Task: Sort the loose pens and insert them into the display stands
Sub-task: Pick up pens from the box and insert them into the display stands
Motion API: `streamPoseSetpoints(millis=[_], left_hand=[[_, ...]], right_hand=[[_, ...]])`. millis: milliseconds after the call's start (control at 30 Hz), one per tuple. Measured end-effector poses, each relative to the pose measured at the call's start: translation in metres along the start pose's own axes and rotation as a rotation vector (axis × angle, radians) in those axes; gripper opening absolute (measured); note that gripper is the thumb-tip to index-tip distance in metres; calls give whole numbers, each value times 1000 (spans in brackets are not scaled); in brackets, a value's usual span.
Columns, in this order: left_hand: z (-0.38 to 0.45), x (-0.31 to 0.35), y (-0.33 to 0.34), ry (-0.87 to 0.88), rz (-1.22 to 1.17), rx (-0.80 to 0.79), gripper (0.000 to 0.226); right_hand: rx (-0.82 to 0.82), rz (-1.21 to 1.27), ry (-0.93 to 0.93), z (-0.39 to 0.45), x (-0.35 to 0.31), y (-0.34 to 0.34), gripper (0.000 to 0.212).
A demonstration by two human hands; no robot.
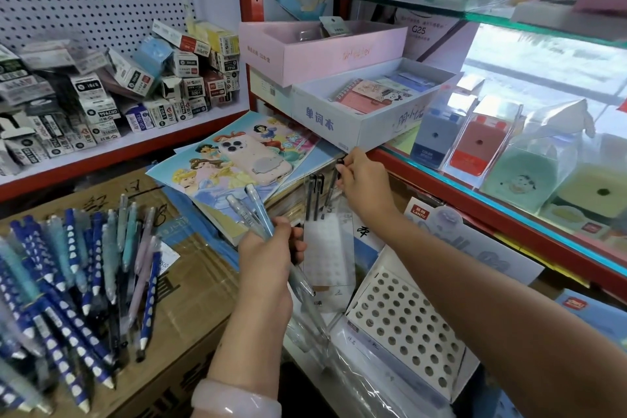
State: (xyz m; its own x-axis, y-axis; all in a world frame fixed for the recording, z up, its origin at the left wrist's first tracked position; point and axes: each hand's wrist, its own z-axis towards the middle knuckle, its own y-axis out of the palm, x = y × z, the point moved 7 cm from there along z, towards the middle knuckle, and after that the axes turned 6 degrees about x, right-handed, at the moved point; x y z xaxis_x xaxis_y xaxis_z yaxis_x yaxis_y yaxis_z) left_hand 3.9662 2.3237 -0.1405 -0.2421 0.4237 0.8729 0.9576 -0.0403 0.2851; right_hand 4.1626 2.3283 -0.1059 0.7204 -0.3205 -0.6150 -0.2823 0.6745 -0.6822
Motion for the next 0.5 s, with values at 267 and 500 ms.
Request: streamPoseSetpoints(millis=[267, 500], left_hand=[[-2, 3, 3, -24, -55, -25, 11], [-13, 4, 16, -219, -275, -231, 24]], right_hand=[[-127, -139, -3, -7, 4, 16, 16], [-226, -378, 72, 8, -1, 28, 15]])
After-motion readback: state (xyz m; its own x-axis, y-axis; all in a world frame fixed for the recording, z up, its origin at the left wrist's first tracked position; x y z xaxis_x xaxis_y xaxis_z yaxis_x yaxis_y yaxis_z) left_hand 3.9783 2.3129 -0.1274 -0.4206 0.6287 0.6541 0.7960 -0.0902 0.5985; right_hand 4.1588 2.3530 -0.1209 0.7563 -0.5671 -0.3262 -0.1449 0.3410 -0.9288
